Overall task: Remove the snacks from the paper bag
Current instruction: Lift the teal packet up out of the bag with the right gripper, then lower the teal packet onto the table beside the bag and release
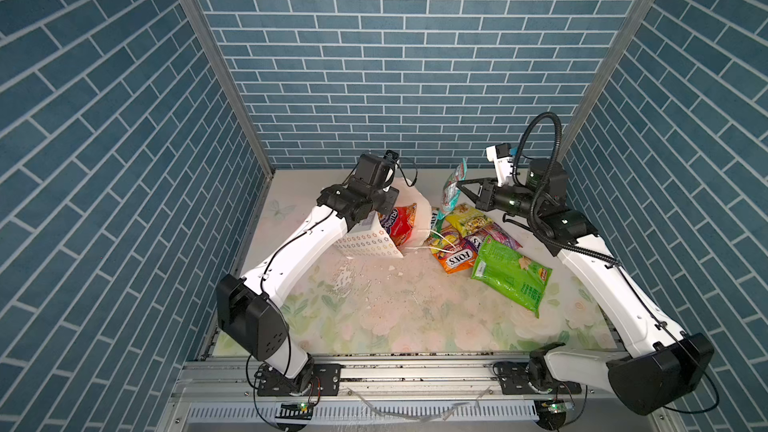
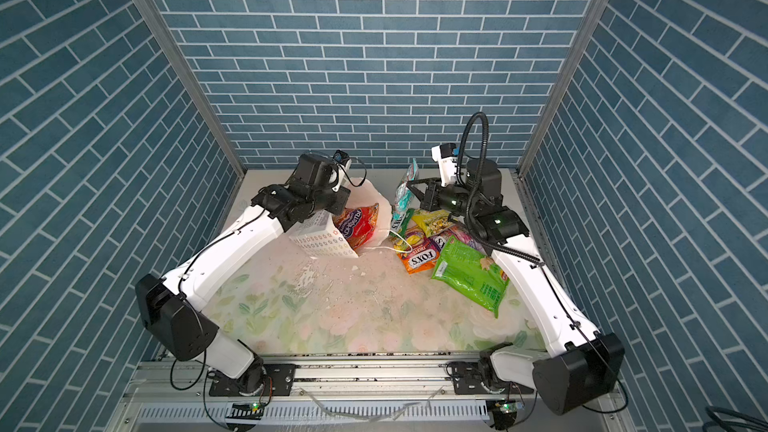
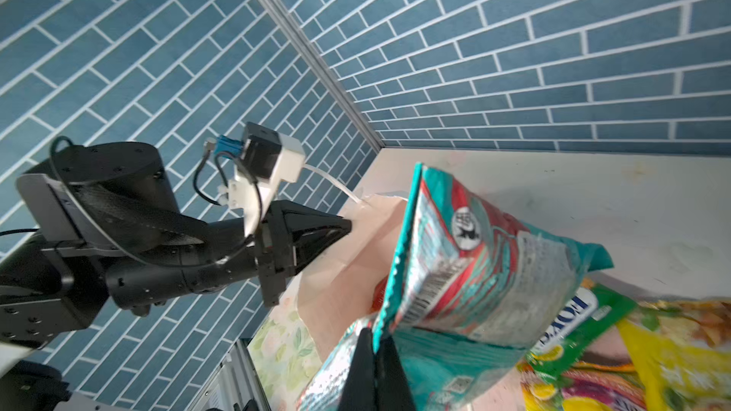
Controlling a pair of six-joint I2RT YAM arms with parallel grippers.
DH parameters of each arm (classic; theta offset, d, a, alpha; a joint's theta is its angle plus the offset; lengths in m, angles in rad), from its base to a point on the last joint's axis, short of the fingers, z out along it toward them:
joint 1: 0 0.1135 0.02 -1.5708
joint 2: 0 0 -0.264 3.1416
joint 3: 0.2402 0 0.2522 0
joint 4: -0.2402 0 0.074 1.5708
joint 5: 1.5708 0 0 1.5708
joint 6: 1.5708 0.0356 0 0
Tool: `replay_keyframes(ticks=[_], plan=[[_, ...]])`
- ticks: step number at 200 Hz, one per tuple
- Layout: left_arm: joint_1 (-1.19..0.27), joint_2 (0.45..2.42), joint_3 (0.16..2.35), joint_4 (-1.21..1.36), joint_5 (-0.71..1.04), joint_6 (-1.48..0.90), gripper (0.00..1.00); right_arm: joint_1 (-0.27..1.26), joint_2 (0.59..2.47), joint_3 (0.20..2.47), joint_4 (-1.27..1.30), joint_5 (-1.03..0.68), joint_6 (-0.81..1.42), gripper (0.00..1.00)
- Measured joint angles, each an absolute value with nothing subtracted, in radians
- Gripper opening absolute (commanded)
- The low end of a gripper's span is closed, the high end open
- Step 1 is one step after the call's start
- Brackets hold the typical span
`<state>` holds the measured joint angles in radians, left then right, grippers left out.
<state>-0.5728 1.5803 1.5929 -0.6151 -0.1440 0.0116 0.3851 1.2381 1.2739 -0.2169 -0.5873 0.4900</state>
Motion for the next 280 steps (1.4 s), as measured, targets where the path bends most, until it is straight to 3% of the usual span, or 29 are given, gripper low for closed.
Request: replay_keyframes(ticks=[81,122,177,247,280], plan=[[-0.562,1.576,1.593,-0.617,-0.140,0.012,0.00,0.335,1.162,1.197,-0.532,-0.460,0.410,0.00],[-0.561,1.575,1.593,-0.621,-0.140,0.012,0.00,0.337,1.208,1.110,-0.575,-0.480,0.421,0.00],[-0.561,1.569,1.593,-0.632,-0.142,0.012,0.00,0.425,1.328,1.060,-0.479,-0.620,0.502,0.00],[-0.560,1.569,1.594,-0.633,-0.141,0.012,0.00,0.518,1.485,0.891,-0.063,-0.850,0.785,0.00],[-0.560,1.569,1.594,-0.637,-0.142,0.013,0.00,0.518,1.545,0.853,-0.014,-0.876,0.831,0.00]])
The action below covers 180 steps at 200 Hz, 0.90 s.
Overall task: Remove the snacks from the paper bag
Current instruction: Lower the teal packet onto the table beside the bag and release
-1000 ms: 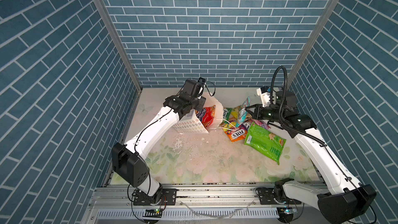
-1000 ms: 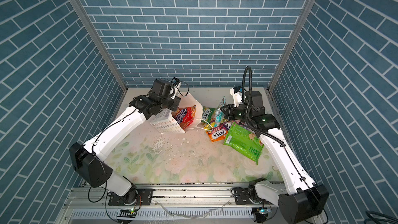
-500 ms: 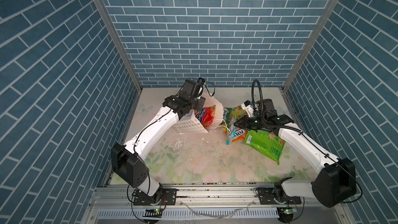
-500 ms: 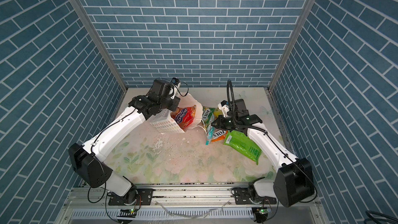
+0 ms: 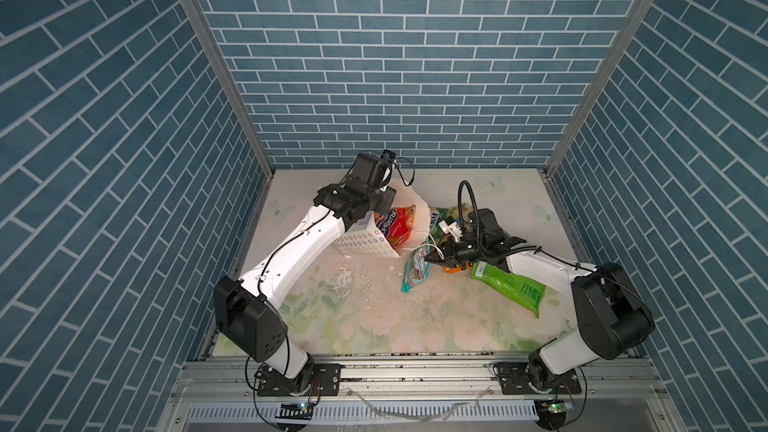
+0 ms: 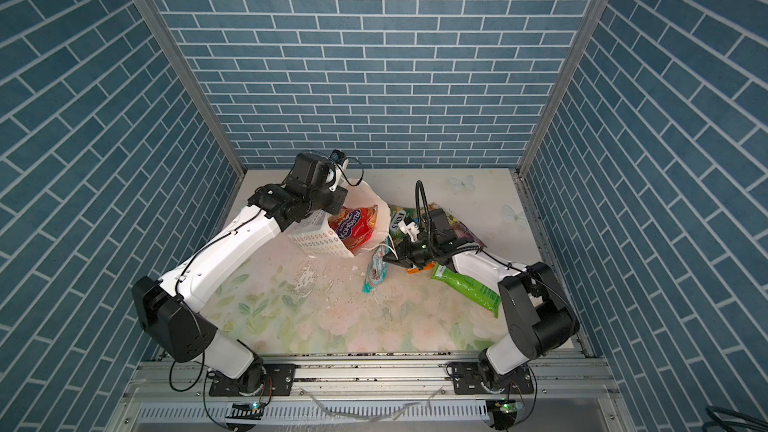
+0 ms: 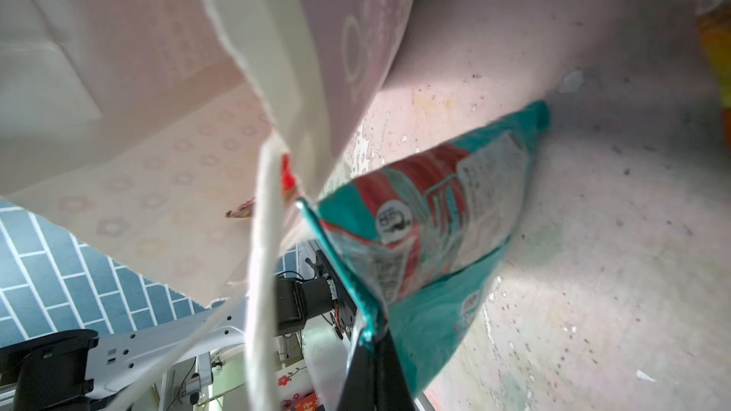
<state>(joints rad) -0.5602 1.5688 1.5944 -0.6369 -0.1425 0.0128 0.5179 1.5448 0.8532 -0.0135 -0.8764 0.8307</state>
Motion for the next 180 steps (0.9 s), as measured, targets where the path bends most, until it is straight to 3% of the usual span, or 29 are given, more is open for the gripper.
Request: replay_keyframes(ticks=[101,136,180], plan=[[-0.556,1.551,1.585,-0.661,-0.131,0.057,0.00,0.516,1.538,0.977,-0.519,-0.604,0.544,0.00],[-0.556,1.511,1.549,-0.668,-0.090,0.072,0.00,0.516,1.538,0.978,-0.571,-0.543,0.520,0.27],[-0.556,1.464,1.501,-0.690,-0.020,0.087,0.00,0.506,1.492,0.985,-0.603,-0.419,0.515,0.34]])
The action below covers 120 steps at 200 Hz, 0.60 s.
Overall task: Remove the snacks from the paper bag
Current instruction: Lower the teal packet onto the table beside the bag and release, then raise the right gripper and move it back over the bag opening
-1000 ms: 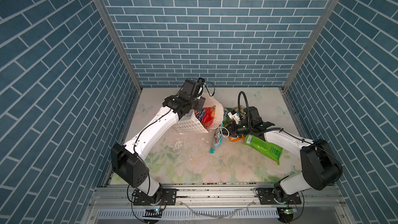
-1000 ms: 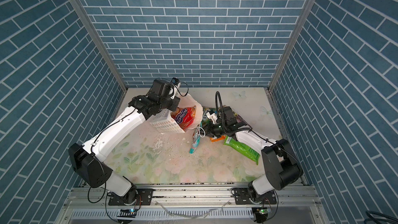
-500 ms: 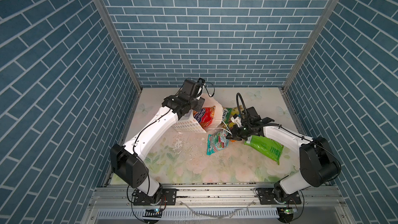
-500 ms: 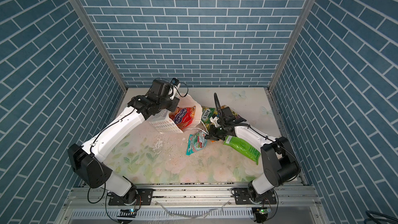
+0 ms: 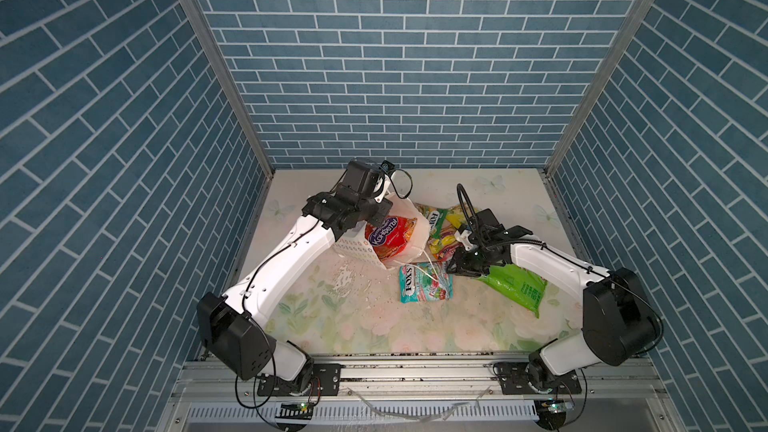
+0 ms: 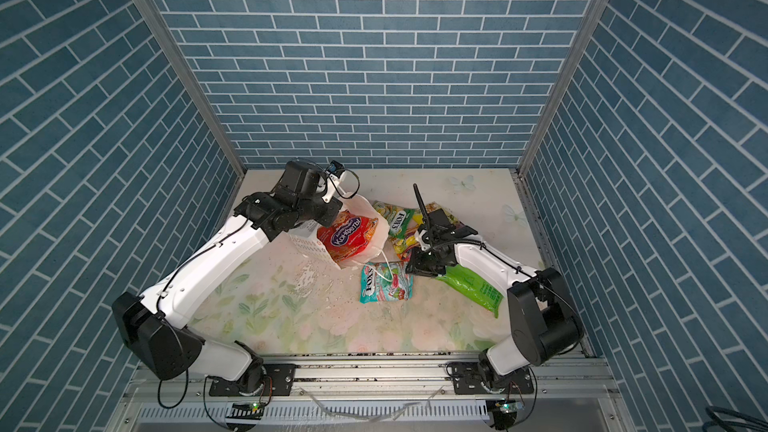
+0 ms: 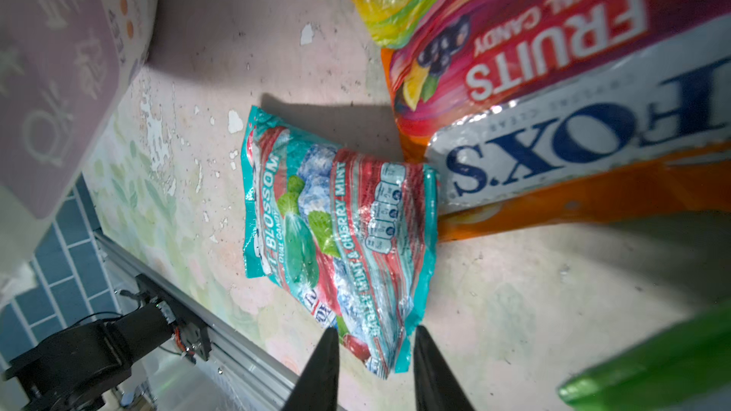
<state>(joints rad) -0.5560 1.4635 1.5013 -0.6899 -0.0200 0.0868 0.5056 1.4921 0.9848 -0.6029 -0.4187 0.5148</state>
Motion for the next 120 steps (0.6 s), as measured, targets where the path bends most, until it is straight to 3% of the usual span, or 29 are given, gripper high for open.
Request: replay_keyframes(ticks=[58,120], plan=[[-0.577,1.402,1.417,-0.708,0.078,0.104,0.00,0.467,1.344,0.989,-0.548,-0.360,0.516,0.35],[-0.580,1.348,1.318,-0.765,0.126,0.110,0.00,0.467,1.319,0.967,-0.311,-0.493,0.594,0.34]])
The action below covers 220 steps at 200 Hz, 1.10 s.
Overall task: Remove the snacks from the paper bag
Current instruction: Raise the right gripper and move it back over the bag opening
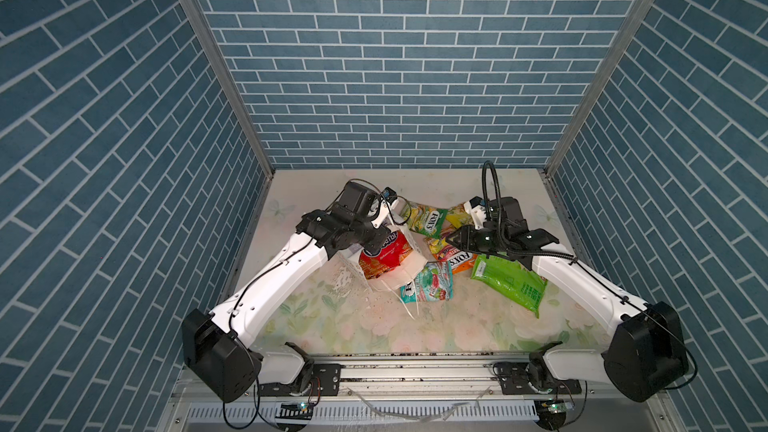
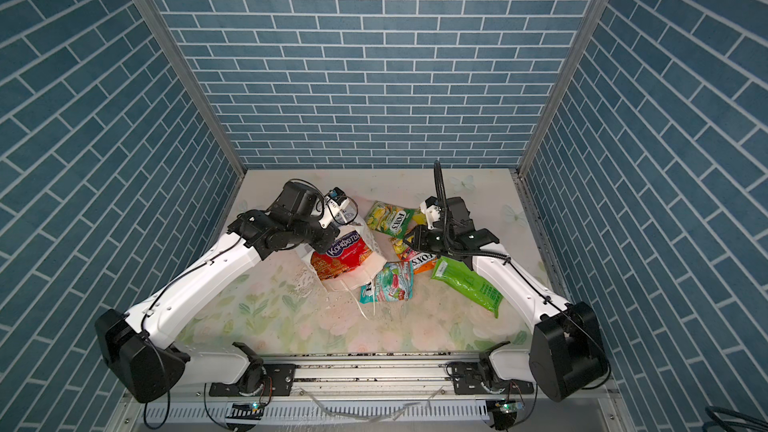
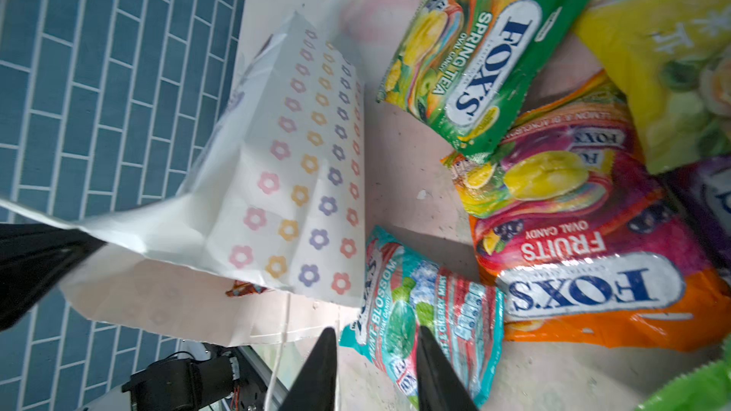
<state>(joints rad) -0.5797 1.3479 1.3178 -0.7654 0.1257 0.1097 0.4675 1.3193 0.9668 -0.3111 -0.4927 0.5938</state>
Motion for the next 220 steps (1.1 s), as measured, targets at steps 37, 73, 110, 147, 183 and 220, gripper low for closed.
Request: replay_keyframes(ticks=[37,73,110,147,183,220], plan=[[-0.579,1.354,1.310,-0.795,0.125,0.105,0.00,0.469,1.326,0.941,-0.249,-0.544,0.625,0.34],[-0.580,1.398,1.348,-0.818,0.125,0.105,0.00,0.470,1.326,0.941,-0.233,-0.562,0.629,0.33],[-0.579,1.438,1.428,-0.834,0.109,0.091,0.00,0.471,1.325,0.942,-0.224,-0.567,0.629,0.33],[-0.578,1.507,1.591,-0.861,0.044,0.034,0.00,0.474,1.325,1.005,-0.260,-0.562,0.619,0.32],[-0.575,1.597,1.734,-0.896,0.012,-0.035,0.00,0.496,1.368,1.218,-0.327,-0.528,0.566,0.31],[-0.574,1.666,1.822,-0.906,0.017,-0.098,0.00,0.530,1.525,1.549,-0.493,-0.458,0.509,0.30]])
